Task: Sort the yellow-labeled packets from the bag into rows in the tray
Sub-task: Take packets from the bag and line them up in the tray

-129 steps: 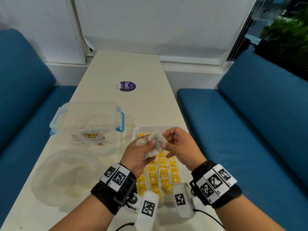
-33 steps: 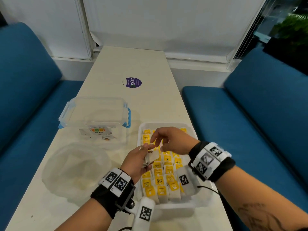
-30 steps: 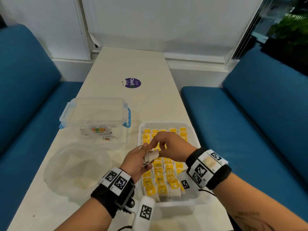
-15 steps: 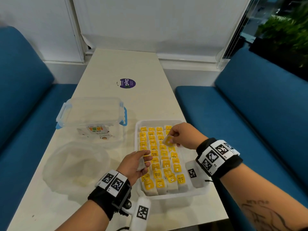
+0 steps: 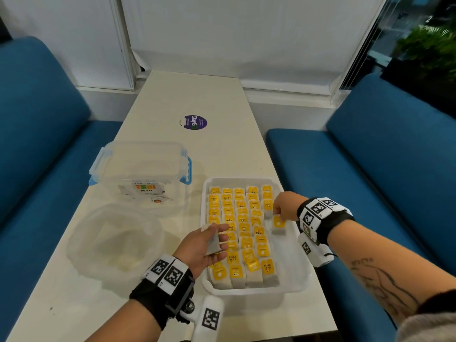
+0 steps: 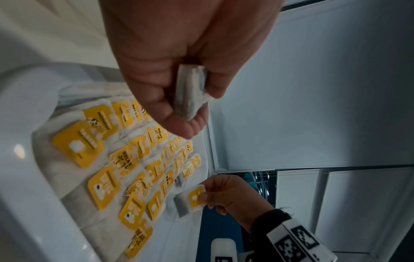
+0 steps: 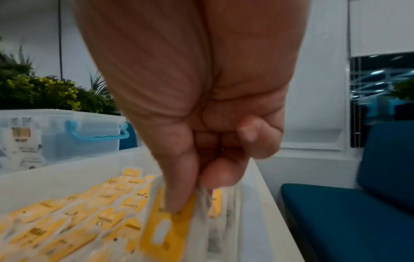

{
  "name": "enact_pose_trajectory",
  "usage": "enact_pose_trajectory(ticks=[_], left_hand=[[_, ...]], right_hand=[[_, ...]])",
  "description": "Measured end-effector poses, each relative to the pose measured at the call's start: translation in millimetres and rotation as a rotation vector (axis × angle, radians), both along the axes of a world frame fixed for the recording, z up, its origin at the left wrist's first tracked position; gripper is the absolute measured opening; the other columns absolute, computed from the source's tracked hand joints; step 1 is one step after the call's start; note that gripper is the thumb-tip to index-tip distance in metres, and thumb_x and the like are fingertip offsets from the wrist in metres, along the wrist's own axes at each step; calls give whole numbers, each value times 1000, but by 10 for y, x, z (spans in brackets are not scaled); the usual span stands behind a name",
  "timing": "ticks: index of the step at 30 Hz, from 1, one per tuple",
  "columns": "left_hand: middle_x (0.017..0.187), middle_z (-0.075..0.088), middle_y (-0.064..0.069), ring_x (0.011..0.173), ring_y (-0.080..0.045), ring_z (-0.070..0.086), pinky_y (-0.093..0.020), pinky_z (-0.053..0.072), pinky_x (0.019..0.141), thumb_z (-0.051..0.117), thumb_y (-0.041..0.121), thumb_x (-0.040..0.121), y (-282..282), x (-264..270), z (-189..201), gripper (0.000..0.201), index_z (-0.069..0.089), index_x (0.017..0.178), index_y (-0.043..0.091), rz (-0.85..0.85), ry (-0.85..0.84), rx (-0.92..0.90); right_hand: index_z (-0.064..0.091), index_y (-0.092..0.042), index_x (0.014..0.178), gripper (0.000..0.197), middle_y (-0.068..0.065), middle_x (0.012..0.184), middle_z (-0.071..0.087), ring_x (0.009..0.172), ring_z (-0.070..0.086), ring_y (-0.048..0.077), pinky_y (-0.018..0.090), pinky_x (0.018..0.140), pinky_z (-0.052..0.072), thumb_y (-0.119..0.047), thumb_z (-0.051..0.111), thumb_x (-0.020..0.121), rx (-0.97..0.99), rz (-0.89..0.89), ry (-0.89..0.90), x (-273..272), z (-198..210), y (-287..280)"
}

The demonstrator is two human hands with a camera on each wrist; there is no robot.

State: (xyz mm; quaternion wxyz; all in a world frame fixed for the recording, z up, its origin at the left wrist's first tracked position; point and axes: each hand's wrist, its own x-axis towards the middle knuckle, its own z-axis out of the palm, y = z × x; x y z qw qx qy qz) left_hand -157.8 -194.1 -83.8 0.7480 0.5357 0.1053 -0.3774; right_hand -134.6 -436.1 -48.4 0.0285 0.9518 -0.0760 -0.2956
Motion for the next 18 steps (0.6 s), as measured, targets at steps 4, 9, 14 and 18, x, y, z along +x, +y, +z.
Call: enact_pose_trajectory(ticks=[4,9,14,18], left_hand=[[74,59,-5,52,-12,57,-23,53,51,41,24,99,-53,11,-11,29,64,102,6,-6,22,-5],[74,60,-4,52,-12,59,-22,54,51,44,21,97,-113,7,-36,26,64,104,5,-28,25,-11],[77,62,-5,55,-12,60,-23,54,53,45,19,97,-137,30,-74,24,64,100,5,-25,34,1],[78,63,-6,54,-13,62,-25,56,55,43,10,96,-139,35,-94,22,63,101,3,-36,79,-29]], right_hand=[[60,-8,124,34,9,127,59,109,56,22,27,95,43,-11,59,90,-43,91,141,113,-116,41],[57,-5,126,35,12,129,57,118,54,26,31,99,42,-11,55,92,-145,114,155,402,-264,27],[58,-2,121,37,9,87,56,87,51,24,38,96,47,-16,63,87,-189,54,100,617,-464,-77],[55,-6,125,53,10,123,59,115,57,30,40,96,48,-23,73,78,-202,25,78,697,-598,-129]])
